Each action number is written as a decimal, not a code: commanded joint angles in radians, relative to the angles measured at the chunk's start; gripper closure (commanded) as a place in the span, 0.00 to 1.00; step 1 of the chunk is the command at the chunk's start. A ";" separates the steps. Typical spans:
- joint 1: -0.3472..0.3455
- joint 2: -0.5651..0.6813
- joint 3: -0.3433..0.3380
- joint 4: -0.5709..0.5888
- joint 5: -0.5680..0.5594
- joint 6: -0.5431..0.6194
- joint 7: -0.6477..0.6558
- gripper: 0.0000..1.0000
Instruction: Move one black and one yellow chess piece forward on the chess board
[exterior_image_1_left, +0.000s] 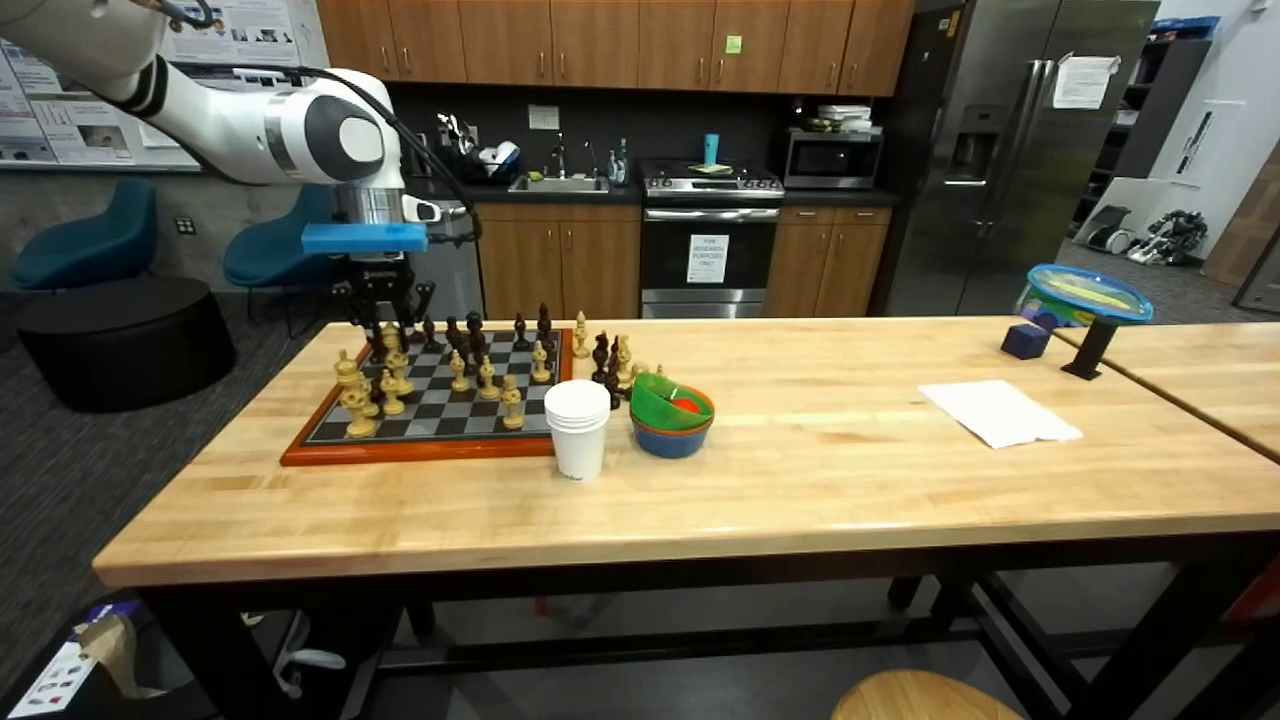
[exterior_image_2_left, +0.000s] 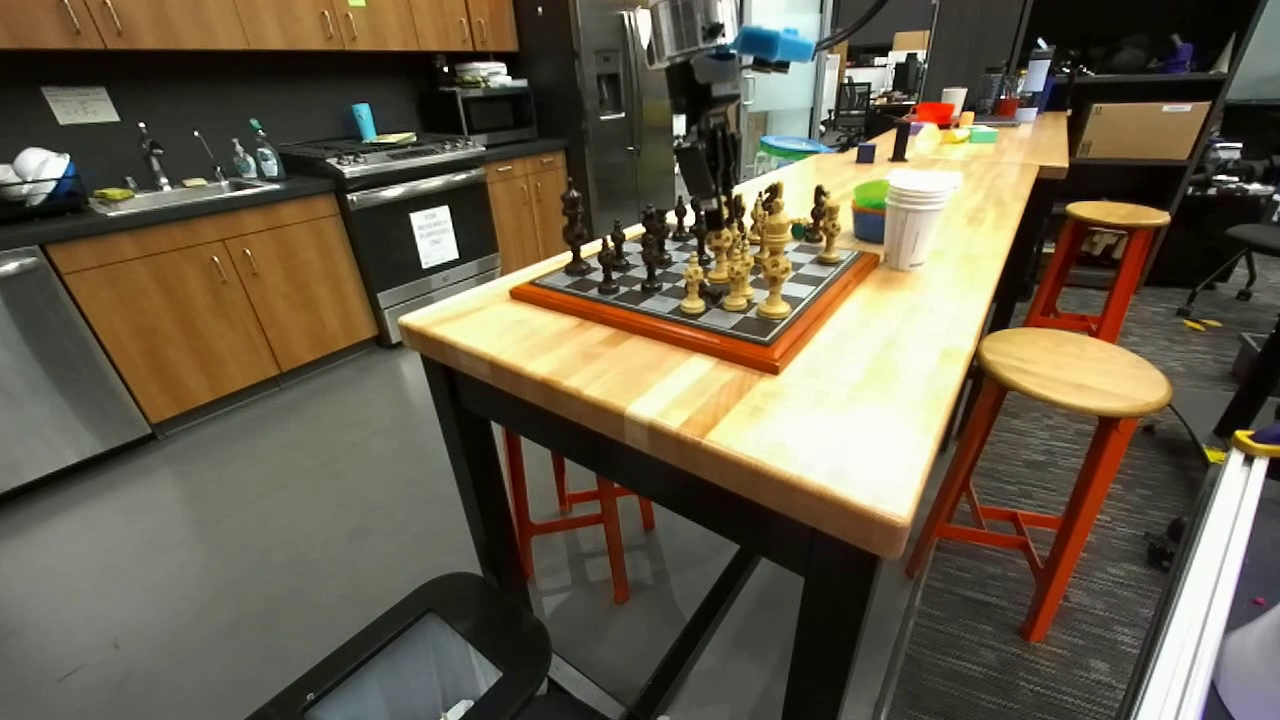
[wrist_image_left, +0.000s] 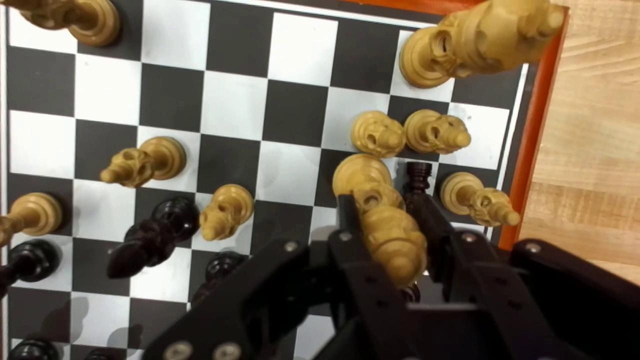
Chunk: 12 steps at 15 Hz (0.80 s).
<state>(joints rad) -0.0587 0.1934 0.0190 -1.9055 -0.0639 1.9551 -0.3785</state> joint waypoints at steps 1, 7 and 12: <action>0.001 -0.028 -0.007 -0.028 0.018 0.015 0.005 0.92; -0.001 -0.023 -0.009 -0.032 0.028 0.025 0.000 0.92; -0.003 -0.022 -0.013 -0.038 0.029 0.049 -0.004 0.92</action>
<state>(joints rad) -0.0594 0.1934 0.0112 -1.9182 -0.0484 1.9799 -0.3786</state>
